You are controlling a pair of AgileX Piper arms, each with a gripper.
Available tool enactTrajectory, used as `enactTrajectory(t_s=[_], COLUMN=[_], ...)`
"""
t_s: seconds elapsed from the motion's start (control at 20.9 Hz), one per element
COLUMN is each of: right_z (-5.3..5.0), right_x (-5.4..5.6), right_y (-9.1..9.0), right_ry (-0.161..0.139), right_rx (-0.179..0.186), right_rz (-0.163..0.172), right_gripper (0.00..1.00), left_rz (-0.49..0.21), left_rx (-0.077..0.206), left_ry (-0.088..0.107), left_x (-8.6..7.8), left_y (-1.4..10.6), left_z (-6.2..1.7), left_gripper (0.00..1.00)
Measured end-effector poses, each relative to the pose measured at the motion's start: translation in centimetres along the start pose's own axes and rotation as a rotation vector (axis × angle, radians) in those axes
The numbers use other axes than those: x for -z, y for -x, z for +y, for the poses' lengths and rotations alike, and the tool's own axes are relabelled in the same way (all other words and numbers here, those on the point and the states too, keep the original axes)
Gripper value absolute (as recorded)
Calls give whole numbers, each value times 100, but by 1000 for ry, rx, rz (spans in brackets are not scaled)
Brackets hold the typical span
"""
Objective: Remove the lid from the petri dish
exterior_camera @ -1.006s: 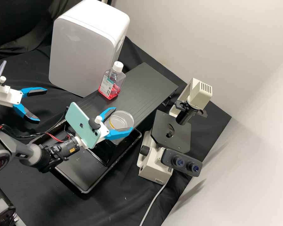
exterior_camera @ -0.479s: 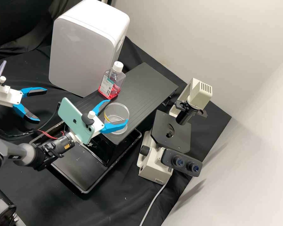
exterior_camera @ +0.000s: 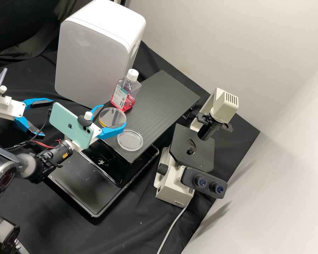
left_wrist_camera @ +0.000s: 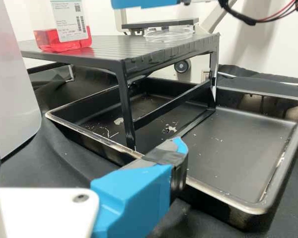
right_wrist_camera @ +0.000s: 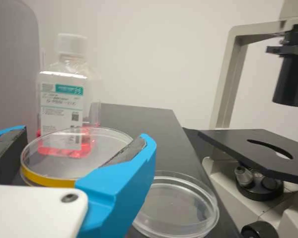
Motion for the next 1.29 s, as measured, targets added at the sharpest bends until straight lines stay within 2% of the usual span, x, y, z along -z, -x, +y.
enactTrajectory(t_s=[0.19, 0.67, 1.01, 1.05, 1.29], right_z=[-51, -110, -133, -137, -137], right_x=[-10, -116, -134, -136, -136], right_y=[-8, -40, -45, -46, -46], right_ry=[8, 15, 18, 18, 18], right_rx=[16, 18, 27, 28, 28], right_rz=[-6, -56, -63, -64, -64], right_gripper=[0, 0, 0, 100, 100], left_rz=[0, 0, 0, 0, 0], left_rx=[0, 0, 0, 0, 0], left_ry=[0, 0, 0, 0, 0], left_x=[0, 0, 0, 0, 0], left_y=[0, 0, 0, 0, 0], left_z=[0, 0, 0, 0, 0], left_gripper=[100, 100, 100, 100, 100])
